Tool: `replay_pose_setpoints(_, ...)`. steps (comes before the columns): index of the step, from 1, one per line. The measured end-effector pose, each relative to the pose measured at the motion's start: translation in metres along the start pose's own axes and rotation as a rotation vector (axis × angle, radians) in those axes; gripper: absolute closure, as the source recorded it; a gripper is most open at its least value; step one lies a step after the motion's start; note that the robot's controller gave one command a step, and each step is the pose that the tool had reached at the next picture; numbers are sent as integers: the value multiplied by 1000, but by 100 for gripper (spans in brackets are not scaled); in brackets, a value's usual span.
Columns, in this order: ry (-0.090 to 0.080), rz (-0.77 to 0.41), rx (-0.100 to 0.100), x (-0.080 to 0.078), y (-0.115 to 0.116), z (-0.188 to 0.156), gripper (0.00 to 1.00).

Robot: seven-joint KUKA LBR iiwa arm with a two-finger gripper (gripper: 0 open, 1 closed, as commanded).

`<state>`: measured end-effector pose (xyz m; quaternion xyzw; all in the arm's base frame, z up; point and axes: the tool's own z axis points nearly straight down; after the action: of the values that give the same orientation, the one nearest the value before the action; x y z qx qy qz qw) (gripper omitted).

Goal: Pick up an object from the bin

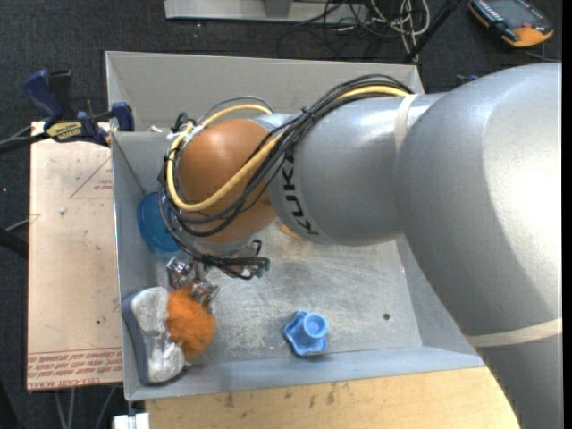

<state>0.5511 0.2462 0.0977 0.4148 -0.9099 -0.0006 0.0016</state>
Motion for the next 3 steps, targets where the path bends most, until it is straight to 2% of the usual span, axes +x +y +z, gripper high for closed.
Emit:
replay_pose_setpoints(1,-4,-177,2,14,1,-46,100)
replay_pose_setpoints(2,1,-138,-2,16,2,-57,100)
replay_pose_setpoints(3,-10,1,4,21,-2,-91,100)
